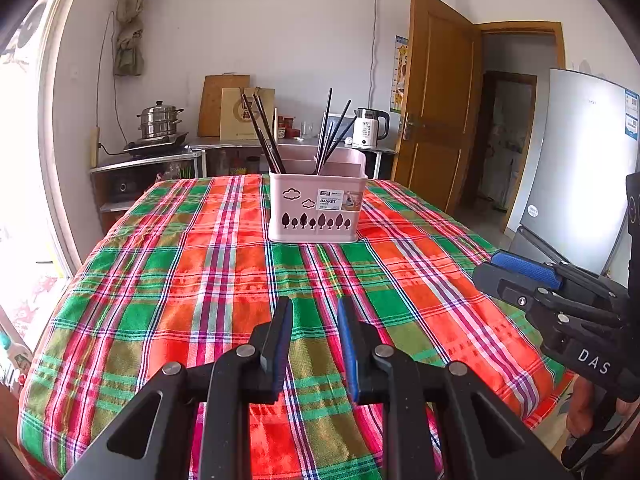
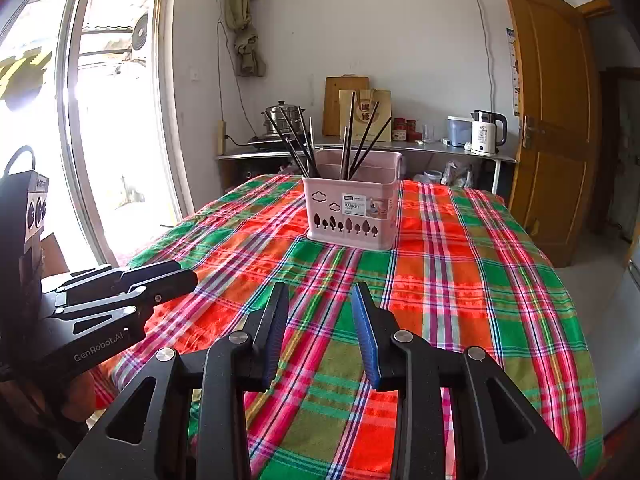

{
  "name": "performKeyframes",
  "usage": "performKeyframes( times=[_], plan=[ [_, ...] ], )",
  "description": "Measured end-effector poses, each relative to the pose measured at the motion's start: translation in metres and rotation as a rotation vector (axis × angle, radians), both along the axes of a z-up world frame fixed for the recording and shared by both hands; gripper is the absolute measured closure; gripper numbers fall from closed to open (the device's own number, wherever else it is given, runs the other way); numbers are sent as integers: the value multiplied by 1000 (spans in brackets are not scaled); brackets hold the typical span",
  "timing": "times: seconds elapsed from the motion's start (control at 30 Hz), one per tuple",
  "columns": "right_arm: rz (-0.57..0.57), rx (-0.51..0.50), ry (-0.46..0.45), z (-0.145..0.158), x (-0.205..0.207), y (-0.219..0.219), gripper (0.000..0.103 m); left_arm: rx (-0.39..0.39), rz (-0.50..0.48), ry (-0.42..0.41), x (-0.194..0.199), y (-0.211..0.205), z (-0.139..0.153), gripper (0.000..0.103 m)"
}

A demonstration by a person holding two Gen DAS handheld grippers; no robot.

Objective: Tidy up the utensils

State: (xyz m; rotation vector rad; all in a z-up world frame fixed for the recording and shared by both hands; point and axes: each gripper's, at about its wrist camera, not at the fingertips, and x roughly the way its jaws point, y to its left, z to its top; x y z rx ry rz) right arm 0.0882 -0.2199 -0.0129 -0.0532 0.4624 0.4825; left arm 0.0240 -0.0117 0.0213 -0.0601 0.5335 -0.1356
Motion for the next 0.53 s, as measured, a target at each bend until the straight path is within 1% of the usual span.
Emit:
performKeyframes(
  times=[0.2,0.53],
  plan=[
    [0,-2,0,0,0,0,69,16,35,10,3,3,-5,81],
    [-2,-5,4,-1,0,-1,69,2,30,20,3,4,-8,81]
  ],
)
